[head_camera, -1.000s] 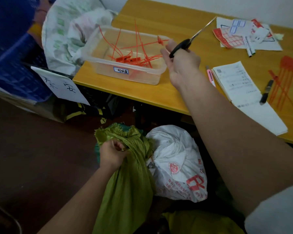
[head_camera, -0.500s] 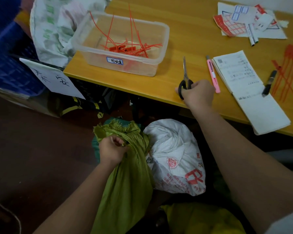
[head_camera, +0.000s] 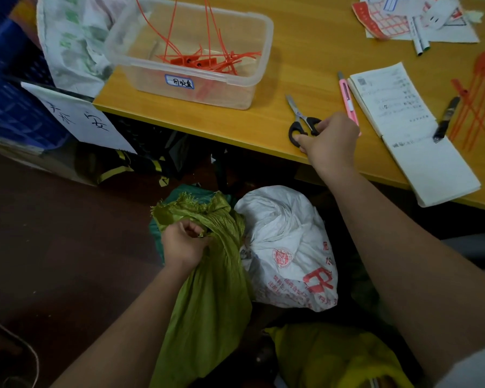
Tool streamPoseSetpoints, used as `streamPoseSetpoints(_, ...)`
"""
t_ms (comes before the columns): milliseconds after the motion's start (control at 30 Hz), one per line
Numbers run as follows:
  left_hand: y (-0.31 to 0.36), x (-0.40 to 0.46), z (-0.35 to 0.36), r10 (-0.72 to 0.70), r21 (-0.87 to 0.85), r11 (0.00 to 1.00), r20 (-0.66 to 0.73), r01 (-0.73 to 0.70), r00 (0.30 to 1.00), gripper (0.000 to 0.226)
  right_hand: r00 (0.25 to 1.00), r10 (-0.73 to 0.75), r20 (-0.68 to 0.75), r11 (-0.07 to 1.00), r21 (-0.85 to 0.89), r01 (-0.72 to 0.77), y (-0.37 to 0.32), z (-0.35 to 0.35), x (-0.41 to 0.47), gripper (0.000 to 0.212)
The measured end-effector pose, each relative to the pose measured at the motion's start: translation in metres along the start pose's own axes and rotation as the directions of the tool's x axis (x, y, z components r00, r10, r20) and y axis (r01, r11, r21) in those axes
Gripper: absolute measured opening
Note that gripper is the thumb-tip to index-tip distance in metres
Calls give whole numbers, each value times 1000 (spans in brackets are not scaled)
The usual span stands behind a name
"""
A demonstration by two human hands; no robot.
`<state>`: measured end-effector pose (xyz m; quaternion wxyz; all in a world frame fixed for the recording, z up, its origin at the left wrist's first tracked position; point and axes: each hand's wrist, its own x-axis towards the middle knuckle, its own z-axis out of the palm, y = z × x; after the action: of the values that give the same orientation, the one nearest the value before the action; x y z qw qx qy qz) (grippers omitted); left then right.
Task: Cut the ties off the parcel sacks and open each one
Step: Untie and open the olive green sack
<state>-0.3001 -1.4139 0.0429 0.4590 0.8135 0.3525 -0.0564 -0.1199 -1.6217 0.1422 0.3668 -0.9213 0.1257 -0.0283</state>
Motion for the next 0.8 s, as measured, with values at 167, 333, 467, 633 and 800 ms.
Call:
streamPoseSetpoints(167, -8, -7, -1, -36, -37, 999, -30, 35, 999, 26, 991, -78, -108, 997, -30, 75, 4, 5, -17, 40)
streamPoseSetpoints(333, -21, -8, 2, -70, -107, 992, -27, 66, 997, 29, 925, -284, -252, 943, 100, 317, 15, 16, -67, 20)
streamPoseSetpoints(467, -30, -10, 3, -90, -176, 979, 63, 100, 994, 33, 945, -305, 118, 947, 145, 287, 44, 47, -118, 10)
streamPoseSetpoints(633, -53, -10, -20, 38, -194, 980, 356, 34, 934, 28, 716, 208, 667, 929, 95, -359, 75, 95, -186, 78)
streamPoseSetpoints(800, -92, -10, -61, 113, -228, 973, 641, 48, 760, 32, 777, 372, 508, 796, 255, -549, 78, 145, -257, 42)
